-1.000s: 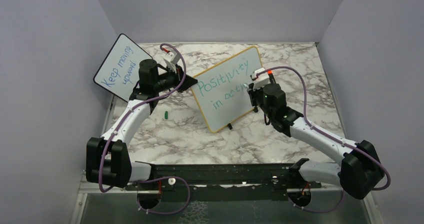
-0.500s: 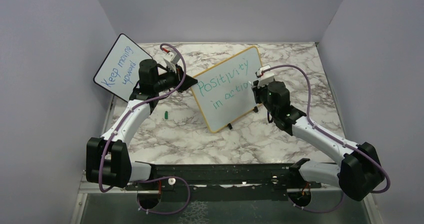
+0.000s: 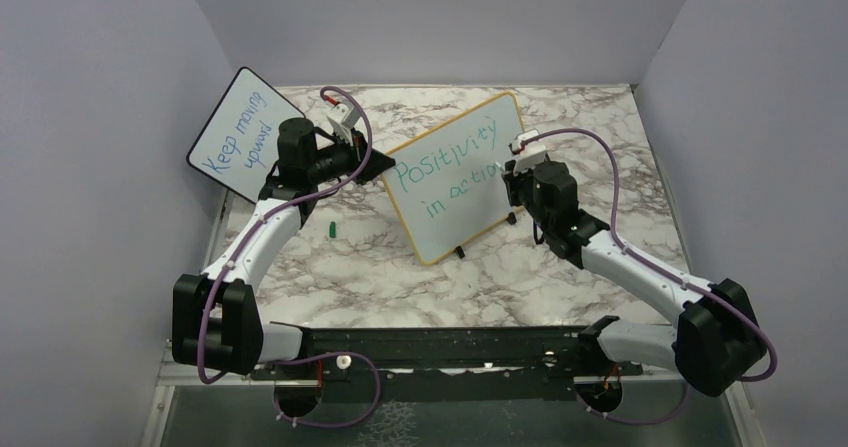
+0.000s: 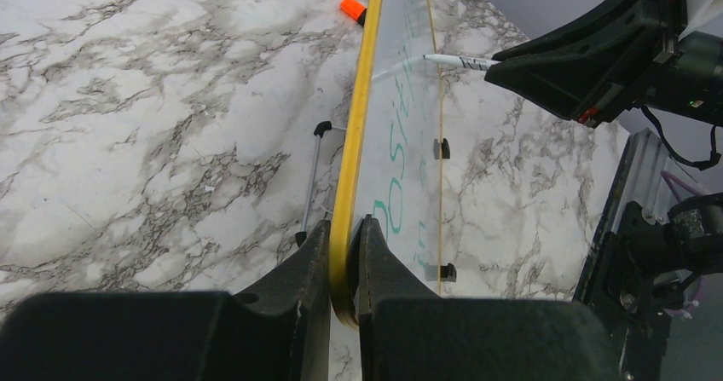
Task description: Write a sentence on the whiteboard
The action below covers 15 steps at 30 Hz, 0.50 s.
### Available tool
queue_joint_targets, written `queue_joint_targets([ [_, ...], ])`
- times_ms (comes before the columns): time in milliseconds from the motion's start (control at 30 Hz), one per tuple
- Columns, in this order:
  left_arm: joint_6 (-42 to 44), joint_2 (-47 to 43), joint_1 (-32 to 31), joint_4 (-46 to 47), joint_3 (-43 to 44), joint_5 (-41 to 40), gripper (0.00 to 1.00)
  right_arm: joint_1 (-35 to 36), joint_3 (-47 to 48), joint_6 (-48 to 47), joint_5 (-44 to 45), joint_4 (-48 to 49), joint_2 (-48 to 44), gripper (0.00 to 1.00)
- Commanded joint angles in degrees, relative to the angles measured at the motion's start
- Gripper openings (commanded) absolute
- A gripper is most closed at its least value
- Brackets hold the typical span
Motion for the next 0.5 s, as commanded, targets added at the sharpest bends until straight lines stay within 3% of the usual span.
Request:
queue_joint_targets([
  [0,5.23,2.16,-0.71,-6.78,-1.23,-4.46,0.0,-0.48,2.16,0.29,-1.09,2.81,0.69,0.0],
  [467,5.31,2.18,-0.72,-6.91,-1.16,-4.63,0.0,-0.58,0.44,2.18,-1.76,-1.06,-0.09,0.0],
])
